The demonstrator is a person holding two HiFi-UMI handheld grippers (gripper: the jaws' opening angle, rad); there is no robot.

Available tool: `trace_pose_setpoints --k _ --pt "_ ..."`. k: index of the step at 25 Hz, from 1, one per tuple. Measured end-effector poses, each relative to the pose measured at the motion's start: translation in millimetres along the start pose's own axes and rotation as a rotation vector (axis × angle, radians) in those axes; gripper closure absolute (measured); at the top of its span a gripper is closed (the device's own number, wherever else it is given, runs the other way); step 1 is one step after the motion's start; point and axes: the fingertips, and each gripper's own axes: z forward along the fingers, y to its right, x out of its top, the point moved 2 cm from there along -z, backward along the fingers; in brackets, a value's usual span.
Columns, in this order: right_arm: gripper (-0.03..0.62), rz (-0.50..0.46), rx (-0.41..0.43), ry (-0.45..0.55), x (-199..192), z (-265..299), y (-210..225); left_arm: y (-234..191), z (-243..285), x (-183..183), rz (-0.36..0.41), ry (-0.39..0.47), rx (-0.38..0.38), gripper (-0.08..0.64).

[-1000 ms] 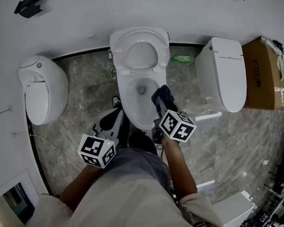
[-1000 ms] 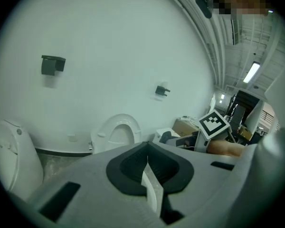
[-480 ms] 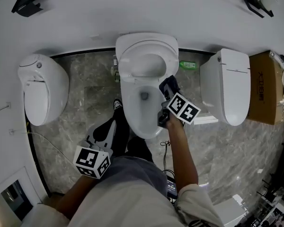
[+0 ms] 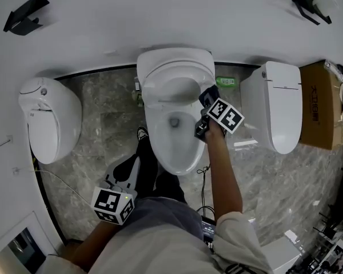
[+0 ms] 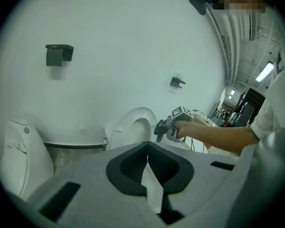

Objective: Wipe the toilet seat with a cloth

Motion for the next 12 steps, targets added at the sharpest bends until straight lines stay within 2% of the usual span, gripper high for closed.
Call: trace_pose_setpoints --k 6,12 --pt "0.494 -0.004 -0.020 0.006 15.2 16.8 -8.7 -15.6 4.7 5.3 -0.011 -0.022 -0.010 0.551" --pt "0.492 -0.051 0.038 0.025 27.4 16.6 -45.2 -22.0 9.5 8.7 -0.020 -0.039 -0.039 0.551"
